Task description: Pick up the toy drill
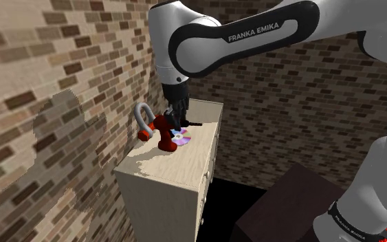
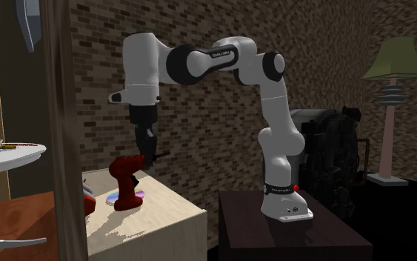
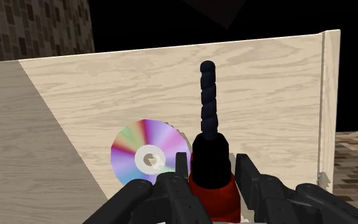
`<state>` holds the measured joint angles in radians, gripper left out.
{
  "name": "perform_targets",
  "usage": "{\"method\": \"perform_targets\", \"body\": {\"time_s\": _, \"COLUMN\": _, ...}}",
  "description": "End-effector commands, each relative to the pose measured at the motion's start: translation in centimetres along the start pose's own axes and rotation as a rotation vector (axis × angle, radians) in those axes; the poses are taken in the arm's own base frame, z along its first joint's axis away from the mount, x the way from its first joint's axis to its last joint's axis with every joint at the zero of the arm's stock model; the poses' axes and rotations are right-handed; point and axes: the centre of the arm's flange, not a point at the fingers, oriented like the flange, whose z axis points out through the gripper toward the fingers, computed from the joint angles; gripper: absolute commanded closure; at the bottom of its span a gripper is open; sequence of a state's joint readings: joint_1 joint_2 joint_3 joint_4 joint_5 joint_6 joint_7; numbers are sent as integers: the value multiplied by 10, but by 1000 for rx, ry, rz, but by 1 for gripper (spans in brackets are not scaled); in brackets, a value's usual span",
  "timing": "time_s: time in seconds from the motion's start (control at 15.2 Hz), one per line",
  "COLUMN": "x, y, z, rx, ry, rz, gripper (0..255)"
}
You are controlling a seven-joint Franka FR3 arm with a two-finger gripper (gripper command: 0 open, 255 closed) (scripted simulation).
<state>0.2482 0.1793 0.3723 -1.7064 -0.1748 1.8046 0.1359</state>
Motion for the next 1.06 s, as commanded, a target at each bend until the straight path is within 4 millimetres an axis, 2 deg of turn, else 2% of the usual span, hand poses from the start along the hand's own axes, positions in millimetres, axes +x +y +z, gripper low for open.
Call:
{"method": "perform_targets", "body": {"time_s": 0.0, "x": 0, "y": 1, "z": -8, "rx": 0, "ry": 0, "rz": 0, "gripper": 255}}
{"method": "perform_targets", "body": {"time_s": 0.86, "x": -4, "y": 9, "z": -76, "rx": 0, "ry": 0, "rz": 0, "gripper": 255}}
{"method": "perform_targets", "body": {"time_s": 0.99, "x": -4, "y": 9, "z": -76, "rx": 0, "ry": 0, "rz": 0, "gripper": 255}}
